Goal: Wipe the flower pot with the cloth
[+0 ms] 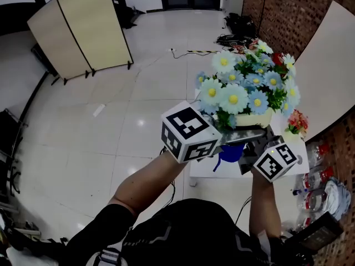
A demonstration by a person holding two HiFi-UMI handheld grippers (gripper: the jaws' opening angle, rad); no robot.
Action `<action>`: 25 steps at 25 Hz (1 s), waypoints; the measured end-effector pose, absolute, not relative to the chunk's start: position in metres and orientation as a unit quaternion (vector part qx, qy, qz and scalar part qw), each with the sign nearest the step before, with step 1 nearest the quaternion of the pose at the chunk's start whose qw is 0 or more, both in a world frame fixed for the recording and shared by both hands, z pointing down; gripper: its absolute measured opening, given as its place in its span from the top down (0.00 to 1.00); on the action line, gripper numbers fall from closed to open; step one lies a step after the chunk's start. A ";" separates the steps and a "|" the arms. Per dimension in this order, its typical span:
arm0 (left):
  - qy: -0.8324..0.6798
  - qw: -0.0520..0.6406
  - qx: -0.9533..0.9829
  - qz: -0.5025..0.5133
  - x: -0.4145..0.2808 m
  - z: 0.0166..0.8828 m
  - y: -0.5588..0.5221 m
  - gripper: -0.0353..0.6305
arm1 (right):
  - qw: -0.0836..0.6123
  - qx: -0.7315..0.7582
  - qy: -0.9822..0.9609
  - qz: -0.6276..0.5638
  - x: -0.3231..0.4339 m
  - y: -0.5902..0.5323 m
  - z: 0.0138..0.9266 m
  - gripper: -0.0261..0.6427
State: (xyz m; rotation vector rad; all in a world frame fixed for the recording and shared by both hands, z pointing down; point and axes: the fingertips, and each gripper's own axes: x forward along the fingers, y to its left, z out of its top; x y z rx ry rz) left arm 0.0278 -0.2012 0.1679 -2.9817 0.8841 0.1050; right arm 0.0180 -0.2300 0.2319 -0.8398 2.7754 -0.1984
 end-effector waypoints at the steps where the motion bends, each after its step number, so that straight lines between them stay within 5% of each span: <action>1: 0.286 0.012 -0.958 0.032 0.026 0.167 -0.199 0.10 | 0.116 -0.284 0.949 -0.075 0.012 -0.229 0.233 0.87; 12: 0.347 -0.022 -0.938 0.014 0.026 0.189 -0.229 0.10 | 0.167 -0.345 0.919 -0.095 0.098 -0.192 0.253 0.87; 25: 0.317 -0.009 -0.948 0.028 0.030 0.183 -0.220 0.10 | 0.139 -0.342 0.926 -0.084 0.056 -0.228 0.239 0.87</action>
